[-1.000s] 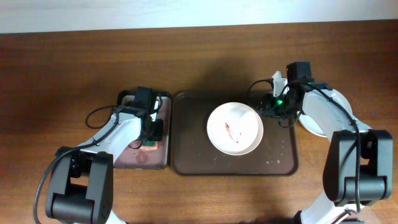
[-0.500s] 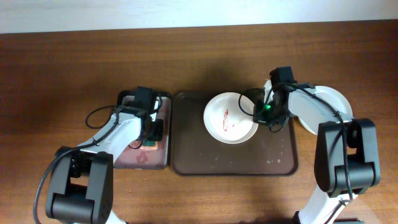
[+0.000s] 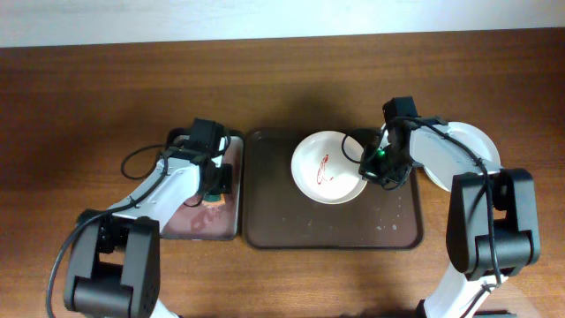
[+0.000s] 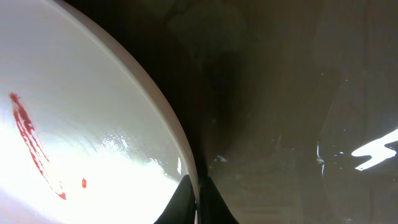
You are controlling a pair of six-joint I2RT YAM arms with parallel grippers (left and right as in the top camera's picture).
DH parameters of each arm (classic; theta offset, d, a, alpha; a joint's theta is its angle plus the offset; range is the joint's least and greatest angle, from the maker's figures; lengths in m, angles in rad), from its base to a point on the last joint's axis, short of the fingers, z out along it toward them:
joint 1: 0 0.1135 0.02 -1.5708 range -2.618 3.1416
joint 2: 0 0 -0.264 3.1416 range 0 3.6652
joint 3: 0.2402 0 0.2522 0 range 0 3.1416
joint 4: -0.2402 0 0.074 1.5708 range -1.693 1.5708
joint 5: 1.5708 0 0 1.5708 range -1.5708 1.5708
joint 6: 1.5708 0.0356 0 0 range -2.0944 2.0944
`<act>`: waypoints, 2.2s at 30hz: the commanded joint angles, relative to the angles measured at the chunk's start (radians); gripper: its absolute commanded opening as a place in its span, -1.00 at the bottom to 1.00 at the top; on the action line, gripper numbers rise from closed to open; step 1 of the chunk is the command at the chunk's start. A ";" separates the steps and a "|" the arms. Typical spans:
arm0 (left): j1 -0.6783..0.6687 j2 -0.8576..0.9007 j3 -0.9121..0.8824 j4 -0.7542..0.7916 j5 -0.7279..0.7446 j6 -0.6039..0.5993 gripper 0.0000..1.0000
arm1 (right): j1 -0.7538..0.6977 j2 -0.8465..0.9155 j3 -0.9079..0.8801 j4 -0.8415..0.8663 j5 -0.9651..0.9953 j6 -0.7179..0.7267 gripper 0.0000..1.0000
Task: Clean dirty plates on tray and stack at the side
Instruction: 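Pull the pink plate to tray center with right gripper, then bring the sponge from the small tray over the pink plate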
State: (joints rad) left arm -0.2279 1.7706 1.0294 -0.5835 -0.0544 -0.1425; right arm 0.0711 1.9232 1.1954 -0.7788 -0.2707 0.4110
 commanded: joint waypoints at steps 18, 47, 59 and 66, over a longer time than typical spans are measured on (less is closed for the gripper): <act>0.358 -0.308 0.032 0.081 0.812 -0.042 -1.00 | 0.001 0.013 -0.013 -0.015 0.055 -0.014 -0.92; 0.419 -0.307 0.032 0.087 0.987 0.003 -1.00 | 0.001 0.013 -0.013 -0.014 0.055 -0.014 -0.92; -0.069 -0.271 0.032 0.125 0.156 -0.066 -1.00 | 0.028 0.013 -0.013 -0.070 0.007 -0.120 -0.92; -0.219 -0.142 0.032 0.298 0.328 -0.258 -1.00 | 0.164 0.013 -0.013 -0.070 -0.013 -0.090 -0.92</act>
State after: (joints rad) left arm -0.3927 1.5661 1.0435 -0.3161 0.2115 -0.2890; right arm 0.1905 1.9236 1.1973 -0.8425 -0.2928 0.3099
